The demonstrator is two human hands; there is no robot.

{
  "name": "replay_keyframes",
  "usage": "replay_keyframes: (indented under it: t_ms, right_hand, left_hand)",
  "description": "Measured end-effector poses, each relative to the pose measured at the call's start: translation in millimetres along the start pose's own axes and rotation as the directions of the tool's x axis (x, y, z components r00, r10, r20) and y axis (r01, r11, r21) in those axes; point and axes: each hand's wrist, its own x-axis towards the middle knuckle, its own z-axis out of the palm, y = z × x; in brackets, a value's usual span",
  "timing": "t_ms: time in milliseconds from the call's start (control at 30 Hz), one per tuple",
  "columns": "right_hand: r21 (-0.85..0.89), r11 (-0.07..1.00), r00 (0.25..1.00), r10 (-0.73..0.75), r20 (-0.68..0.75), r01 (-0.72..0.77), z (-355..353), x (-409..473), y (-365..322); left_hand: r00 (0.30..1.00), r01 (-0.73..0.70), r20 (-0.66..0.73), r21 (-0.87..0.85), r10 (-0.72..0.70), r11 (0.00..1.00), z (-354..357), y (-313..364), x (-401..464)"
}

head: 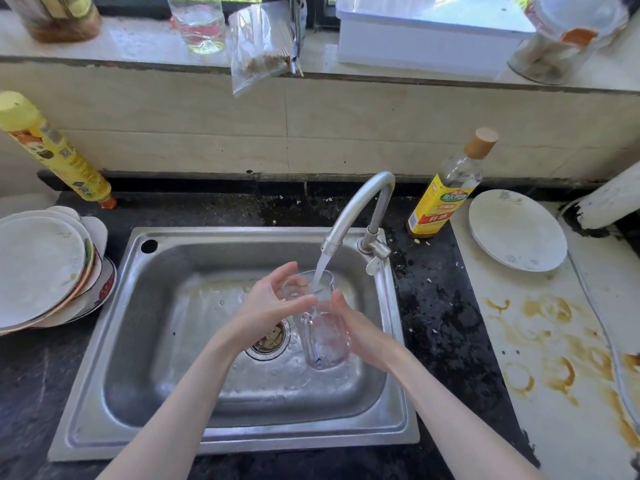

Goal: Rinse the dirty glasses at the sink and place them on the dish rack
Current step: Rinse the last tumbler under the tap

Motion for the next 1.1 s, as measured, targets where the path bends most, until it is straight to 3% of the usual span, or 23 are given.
replay_keyframes:
  t_ms: [267, 533, 633, 767, 833, 933, 1000, 1100]
  right_hand:
    - [0.143, 0.986, 0.947, -0.036, -0.321, 0.086, 14.5, -1.4, -1.8]
    - [0.112, 0.969, 0.936, -0.177, -0.305, 0.219, 31.7, 3.1, -10.1]
    - [0.145, 0.961, 0.93, -0.18, -0.32, 0.236, 31.7, 2.9, -15.3]
    - [0.211, 0.952, 0.931, -0.142, -0.337, 0.222, 20.2, 2.3, -11.7]
    - [0.194, 0.959, 0.936, -0.138, -0.324, 0.209, 9.6, 0.5, -10.7]
    - [0.045, 0.981, 0.939, -0.166, -0.3, 0.188, -0.5, -2.3, -14.8]
    - [0.015, 0.984, 0.938, -0.166, -0.306, 0.179, -5.4, -1.8, -16.4]
    - [-0.014, 0.986, 0.941, -0.166, -0.295, 0.169, -10.4, 0.1, -16.9]
  left_hand:
    - [0.925, -0.214, -0.227, 0.351, 0.305, 0.912, 16.7, -0.1, -1.2]
    - [0.846, -0.235, -0.385, 0.353, 0.369, 0.906, 28.3, 2.3, 5.0]
    - [0.847, -0.231, -0.404, 0.304, 0.345, 0.924, 31.9, 5.4, 6.1]
    - [0.912, -0.233, -0.243, 0.356, 0.33, 0.905, 23.7, 14.3, 8.7]
    - [0.916, -0.274, -0.142, 0.463, 0.375, 0.843, 12.5, 15.9, 7.1]
    - [0.838, -0.404, 0.014, 0.688, 0.545, 0.603, -0.8, 17.2, 5.6]
    - [0.773, -0.508, 0.162, 0.736, 0.613, 0.447, -2.1, 20.2, 7.7]
    - [0.857, -0.502, 0.334, 0.715, 0.392, 0.487, 4.7, 31.7, 6.1]
